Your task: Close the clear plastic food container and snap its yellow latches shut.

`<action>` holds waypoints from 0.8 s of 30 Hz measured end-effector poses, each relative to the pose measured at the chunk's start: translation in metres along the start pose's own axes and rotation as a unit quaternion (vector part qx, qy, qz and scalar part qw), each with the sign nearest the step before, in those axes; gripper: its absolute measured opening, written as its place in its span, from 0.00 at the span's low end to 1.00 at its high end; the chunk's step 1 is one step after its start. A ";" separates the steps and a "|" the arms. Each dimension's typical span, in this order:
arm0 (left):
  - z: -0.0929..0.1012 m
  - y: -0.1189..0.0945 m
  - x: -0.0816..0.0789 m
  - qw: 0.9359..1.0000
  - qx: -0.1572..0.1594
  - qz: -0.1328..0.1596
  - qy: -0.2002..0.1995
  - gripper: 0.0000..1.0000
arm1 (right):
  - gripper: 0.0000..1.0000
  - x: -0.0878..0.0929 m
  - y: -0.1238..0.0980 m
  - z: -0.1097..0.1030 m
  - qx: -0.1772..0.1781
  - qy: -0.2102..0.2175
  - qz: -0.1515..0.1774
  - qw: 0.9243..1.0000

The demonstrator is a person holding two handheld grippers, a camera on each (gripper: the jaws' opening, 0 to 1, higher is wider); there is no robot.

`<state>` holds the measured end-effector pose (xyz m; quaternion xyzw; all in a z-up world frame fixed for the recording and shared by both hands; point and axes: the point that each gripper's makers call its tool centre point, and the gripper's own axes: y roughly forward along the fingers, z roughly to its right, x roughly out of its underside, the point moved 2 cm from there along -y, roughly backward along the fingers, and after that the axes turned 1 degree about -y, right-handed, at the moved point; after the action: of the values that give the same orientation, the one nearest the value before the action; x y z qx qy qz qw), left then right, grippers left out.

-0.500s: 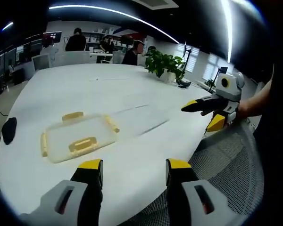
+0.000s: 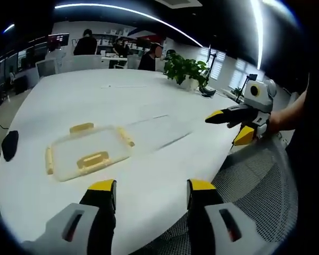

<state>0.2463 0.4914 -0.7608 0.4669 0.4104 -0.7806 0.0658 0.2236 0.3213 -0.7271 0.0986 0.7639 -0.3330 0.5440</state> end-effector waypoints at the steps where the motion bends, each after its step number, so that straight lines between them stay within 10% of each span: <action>1: -0.001 -0.001 -0.003 1.000 -0.004 0.008 0.004 0.51 | 0.51 -0.003 -0.001 0.002 0.004 -0.007 0.005 1.000; 24: -0.001 -0.004 -0.012 1.000 -0.005 0.027 -0.006 0.49 | 0.51 -0.012 0.000 -0.002 -0.010 0.014 0.015 1.000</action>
<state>0.2514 0.4915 -0.7495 0.4726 0.4009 -0.7794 0.0916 0.2266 0.3253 -0.7154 0.1088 0.7733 -0.3158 0.5389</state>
